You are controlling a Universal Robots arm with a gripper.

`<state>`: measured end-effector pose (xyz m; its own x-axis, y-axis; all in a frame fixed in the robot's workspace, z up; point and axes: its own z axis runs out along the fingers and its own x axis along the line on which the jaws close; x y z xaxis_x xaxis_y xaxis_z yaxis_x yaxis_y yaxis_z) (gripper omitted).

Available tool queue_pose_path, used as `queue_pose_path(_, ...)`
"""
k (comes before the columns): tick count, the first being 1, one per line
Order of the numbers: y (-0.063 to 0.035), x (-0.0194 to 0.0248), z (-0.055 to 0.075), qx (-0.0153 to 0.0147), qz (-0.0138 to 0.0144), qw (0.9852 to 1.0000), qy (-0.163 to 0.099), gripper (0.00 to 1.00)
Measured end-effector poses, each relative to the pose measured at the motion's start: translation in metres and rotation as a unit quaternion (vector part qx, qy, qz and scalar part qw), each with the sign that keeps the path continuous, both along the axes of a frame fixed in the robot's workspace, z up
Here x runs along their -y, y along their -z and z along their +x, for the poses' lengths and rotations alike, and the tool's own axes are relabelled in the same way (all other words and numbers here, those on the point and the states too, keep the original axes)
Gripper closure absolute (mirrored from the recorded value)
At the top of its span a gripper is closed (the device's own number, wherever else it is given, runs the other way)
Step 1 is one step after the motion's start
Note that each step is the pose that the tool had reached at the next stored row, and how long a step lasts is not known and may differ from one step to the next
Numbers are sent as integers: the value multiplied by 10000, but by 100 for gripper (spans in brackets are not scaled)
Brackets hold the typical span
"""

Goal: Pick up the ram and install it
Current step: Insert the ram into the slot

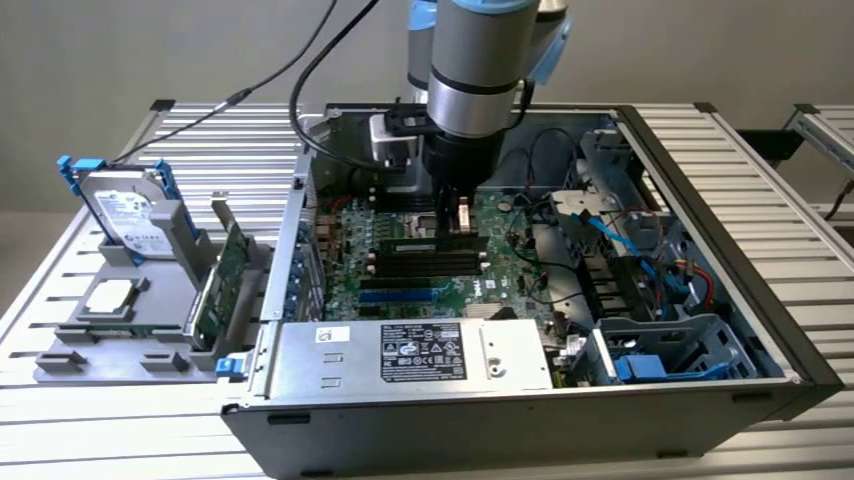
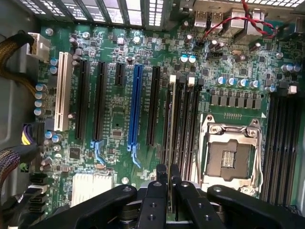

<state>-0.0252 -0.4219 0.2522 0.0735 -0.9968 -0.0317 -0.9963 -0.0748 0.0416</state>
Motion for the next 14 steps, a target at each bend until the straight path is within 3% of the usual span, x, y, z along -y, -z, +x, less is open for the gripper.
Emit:
queue_pose_path(10,180,-21,-6,0,0,10000,48,86)
queue_pose_path(14,188,-21,-26,0,0,10000,48,86)
